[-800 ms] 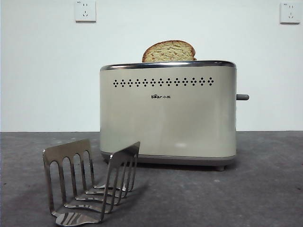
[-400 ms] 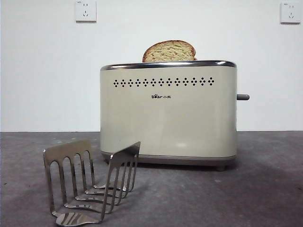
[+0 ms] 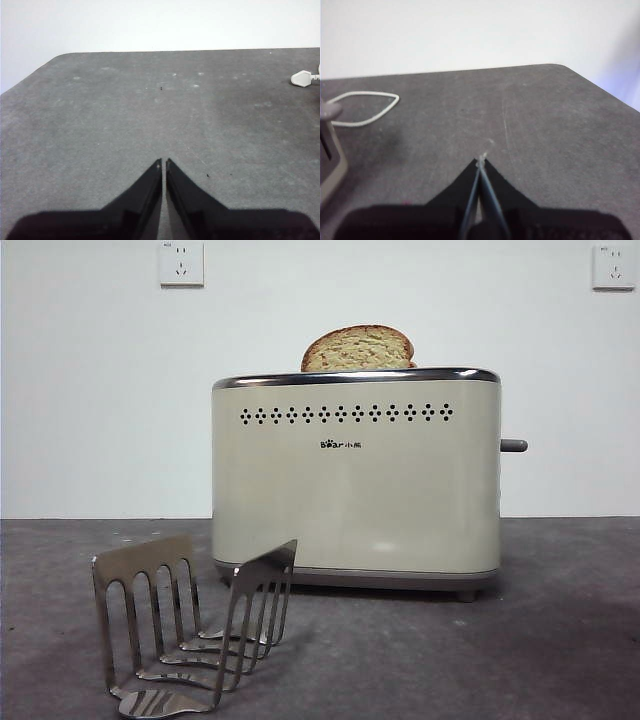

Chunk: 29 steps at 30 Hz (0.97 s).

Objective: Pick up a slice of bread from the rack,put the bread on the toaster,press the button

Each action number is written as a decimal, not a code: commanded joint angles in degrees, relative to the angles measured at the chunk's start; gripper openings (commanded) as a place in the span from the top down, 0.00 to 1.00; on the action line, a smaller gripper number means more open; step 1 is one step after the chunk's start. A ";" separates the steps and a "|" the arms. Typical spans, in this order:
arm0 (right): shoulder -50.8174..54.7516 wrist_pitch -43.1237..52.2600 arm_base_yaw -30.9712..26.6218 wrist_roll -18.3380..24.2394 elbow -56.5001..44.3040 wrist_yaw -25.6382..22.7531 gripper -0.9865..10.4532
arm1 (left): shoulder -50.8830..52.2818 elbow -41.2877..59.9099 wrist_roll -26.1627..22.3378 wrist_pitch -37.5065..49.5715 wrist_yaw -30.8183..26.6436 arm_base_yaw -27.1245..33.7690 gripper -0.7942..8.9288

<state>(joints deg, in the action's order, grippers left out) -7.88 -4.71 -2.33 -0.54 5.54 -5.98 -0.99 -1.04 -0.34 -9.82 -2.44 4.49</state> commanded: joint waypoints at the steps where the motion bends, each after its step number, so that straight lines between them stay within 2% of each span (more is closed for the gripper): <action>1: 1.40 -0.55 0.11 2.84 -1.60 0.00 0.91 | 0.07 0.55 0.55 0.44 -0.11 0.20 0.90; 8: 7.28 -4.52 0.09 2.34 -4.74 0.44 0.91 | 0.07 0.55 0.55 0.44 -0.13 0.20 0.90; 29: 7.37 -5.79 0.11 2.32 -4.72 0.61 0.91 | 0.07 0.55 0.55 0.44 -0.13 0.20 0.90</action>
<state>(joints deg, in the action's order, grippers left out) -0.64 -10.63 -2.31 1.56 1.37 -5.52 -0.99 -1.04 -0.32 -9.82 -2.44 4.49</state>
